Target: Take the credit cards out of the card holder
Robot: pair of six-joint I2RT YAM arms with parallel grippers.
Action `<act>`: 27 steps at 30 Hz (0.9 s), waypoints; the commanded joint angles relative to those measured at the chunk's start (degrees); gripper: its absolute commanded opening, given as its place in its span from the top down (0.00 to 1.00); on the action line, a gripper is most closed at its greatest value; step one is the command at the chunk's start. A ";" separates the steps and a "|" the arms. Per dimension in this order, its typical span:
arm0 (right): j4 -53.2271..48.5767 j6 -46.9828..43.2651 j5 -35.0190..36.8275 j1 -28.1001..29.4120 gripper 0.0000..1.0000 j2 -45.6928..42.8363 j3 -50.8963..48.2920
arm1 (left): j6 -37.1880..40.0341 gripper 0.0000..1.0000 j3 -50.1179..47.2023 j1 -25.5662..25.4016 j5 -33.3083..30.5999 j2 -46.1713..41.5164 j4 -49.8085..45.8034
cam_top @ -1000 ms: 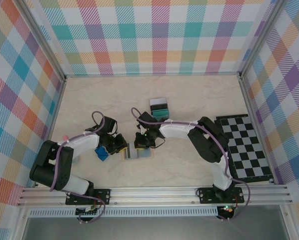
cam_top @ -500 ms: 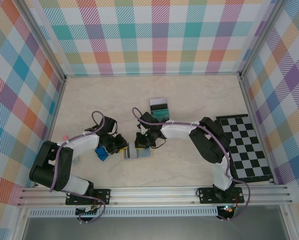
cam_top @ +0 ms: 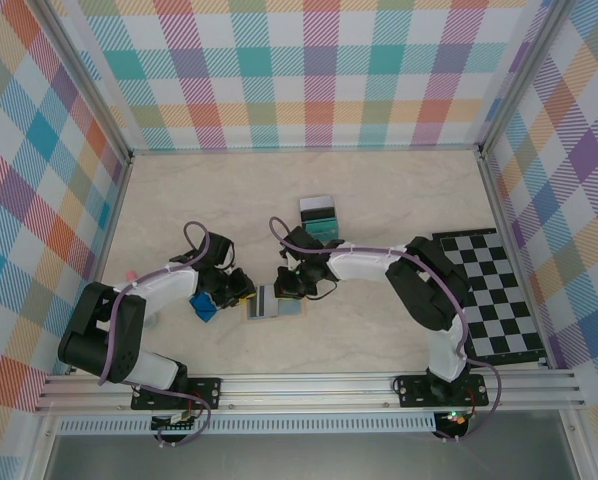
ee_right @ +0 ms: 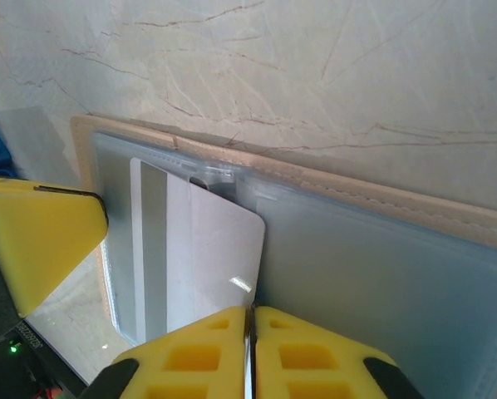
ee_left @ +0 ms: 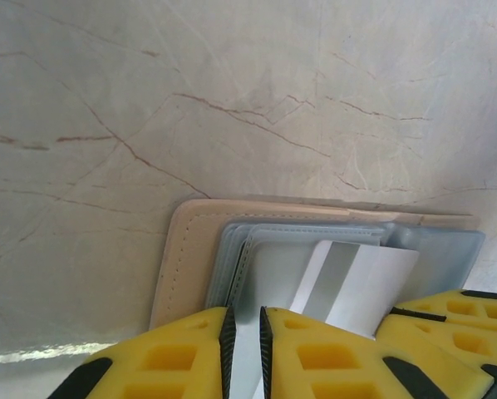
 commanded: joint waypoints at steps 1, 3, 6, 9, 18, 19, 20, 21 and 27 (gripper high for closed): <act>0.14 -0.18 -1.66 -0.31 0.83 0.24 0.91 | 1.35 0.81 2.00 -0.45 -1.96 -2.28 -4.71; 0.38 0.19 -1.98 -0.31 0.81 1.08 1.10 | 1.94 0.79 3.41 -0.60 -2.18 -3.72 -6.04; 1.03 0.72 -2.74 -0.28 0.79 1.93 1.45 | 2.33 0.79 4.54 -0.96 -2.31 -5.01 -7.38; 1.95 0.99 -3.30 -0.30 0.79 2.34 1.54 | 2.01 0.79 3.86 -1.28 -0.82 -4.56 -5.91; 3.45 1.28 -4.78 -0.67 0.80 3.26 1.63 | 1.41 0.84 1.58 -2.03 1.12 -0.14 -2.31; 3.54 1.36 -4.87 -0.75 0.79 3.35 1.63 | 1.44 0.84 1.30 -2.03 0.91 0.22 -2.31; 3.75 1.46 -5.07 -0.75 0.79 3.44 1.63 | 1.39 0.85 0.98 -2.02 0.65 0.52 -2.27; 3.96 1.50 -5.24 -0.81 0.80 3.59 1.63 | 1.45 0.85 0.74 -2.03 0.27 0.85 -2.36; 5.93 1.87 -6.88 -0.93 0.80 4.21 1.72 | 1.30 0.86 -1.11 -2.11 -1.15 2.17 -2.29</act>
